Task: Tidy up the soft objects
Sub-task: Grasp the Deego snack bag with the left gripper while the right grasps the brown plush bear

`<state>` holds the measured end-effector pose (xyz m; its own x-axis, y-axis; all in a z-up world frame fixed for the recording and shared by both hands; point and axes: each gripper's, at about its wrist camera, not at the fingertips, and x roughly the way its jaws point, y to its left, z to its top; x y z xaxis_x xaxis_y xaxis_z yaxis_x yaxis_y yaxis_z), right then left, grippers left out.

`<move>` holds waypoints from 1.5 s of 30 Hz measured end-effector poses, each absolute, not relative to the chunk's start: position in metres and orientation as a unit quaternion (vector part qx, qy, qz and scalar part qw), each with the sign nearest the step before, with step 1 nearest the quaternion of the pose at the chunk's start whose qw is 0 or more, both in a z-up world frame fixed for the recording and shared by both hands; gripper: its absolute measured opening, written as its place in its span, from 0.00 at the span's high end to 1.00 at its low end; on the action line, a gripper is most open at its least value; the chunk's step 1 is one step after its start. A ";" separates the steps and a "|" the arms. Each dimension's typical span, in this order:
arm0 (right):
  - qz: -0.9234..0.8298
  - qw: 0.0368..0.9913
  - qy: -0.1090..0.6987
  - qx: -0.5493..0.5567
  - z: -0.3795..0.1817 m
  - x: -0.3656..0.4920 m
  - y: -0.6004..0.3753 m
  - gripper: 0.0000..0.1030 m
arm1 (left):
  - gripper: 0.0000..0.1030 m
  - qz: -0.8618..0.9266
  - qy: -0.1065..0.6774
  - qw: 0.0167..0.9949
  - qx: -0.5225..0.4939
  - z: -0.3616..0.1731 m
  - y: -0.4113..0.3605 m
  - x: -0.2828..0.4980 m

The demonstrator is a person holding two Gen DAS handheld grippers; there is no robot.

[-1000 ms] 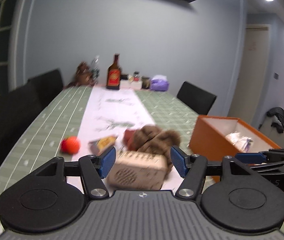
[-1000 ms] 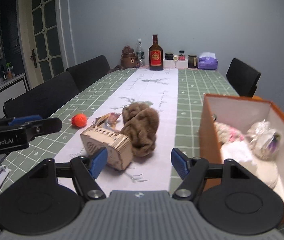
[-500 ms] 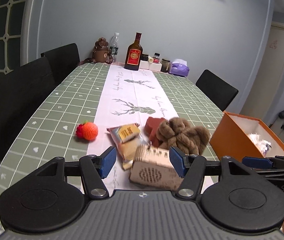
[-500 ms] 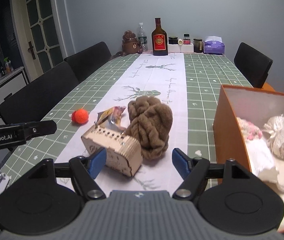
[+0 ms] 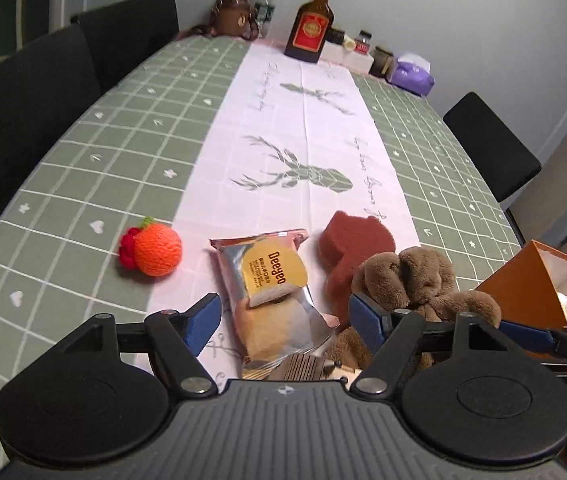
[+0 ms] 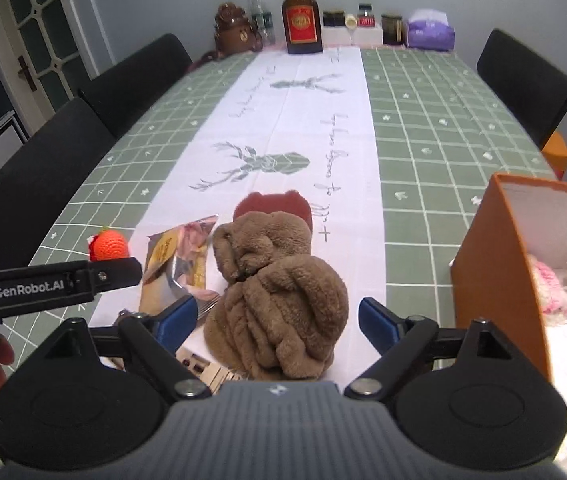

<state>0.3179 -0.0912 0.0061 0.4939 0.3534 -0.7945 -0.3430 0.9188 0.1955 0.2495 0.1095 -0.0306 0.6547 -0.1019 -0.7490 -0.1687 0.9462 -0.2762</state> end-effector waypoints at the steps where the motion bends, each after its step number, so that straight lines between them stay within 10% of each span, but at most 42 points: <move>1: 0.202 0.861 0.467 0.011 0.002 0.324 -0.091 0.16 | 0.17 0.015 0.423 0.891 -0.164 -0.036 0.110 0.255; 16: 0.213 0.841 0.495 0.042 -0.031 0.344 -0.088 0.34 | 0.22 0.029 0.467 0.861 -0.201 -0.079 0.121 0.291; 31: 0.228 0.857 0.463 0.002 -0.024 0.328 -0.083 0.69 | 0.55 0.027 0.439 0.880 -0.179 -0.076 0.112 0.285; 45: 0.219 0.892 0.394 -0.043 0.017 0.311 -0.085 0.72 | 0.58 0.017 0.358 0.915 -0.187 -0.033 0.113 0.262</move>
<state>0.3112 -0.0850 0.0174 0.5933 0.3558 -0.7221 -0.4241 0.9006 0.0952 0.2622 0.1129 -0.0331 0.7434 -0.1032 -0.6609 -0.1648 0.9293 -0.3306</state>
